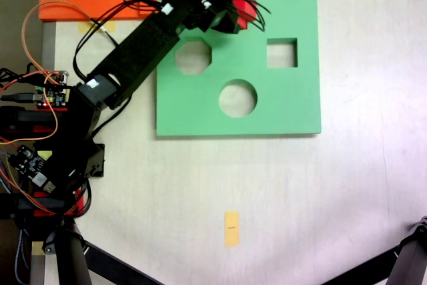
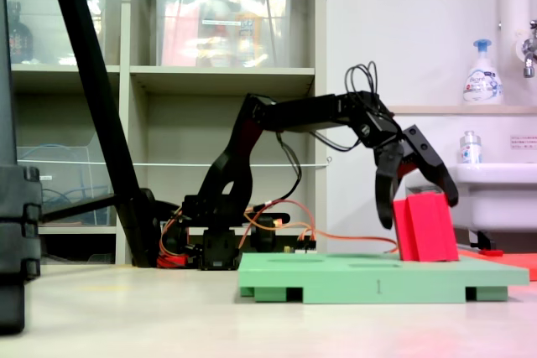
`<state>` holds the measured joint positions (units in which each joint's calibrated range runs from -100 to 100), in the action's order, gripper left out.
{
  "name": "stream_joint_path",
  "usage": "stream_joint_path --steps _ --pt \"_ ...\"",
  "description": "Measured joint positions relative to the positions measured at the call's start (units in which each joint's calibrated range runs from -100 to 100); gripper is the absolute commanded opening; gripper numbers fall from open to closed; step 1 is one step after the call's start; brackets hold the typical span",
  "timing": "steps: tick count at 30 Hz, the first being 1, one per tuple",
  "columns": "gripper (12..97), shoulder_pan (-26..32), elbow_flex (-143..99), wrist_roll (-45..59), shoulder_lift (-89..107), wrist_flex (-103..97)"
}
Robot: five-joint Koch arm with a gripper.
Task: Put the cross columnar block into the corresponding hole
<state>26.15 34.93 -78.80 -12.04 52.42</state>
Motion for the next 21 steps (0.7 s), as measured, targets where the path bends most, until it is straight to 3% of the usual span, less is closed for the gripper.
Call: stream_joint_path --steps 21 --pt "50.5 0.05 0.2 -0.34 0.68 0.0"
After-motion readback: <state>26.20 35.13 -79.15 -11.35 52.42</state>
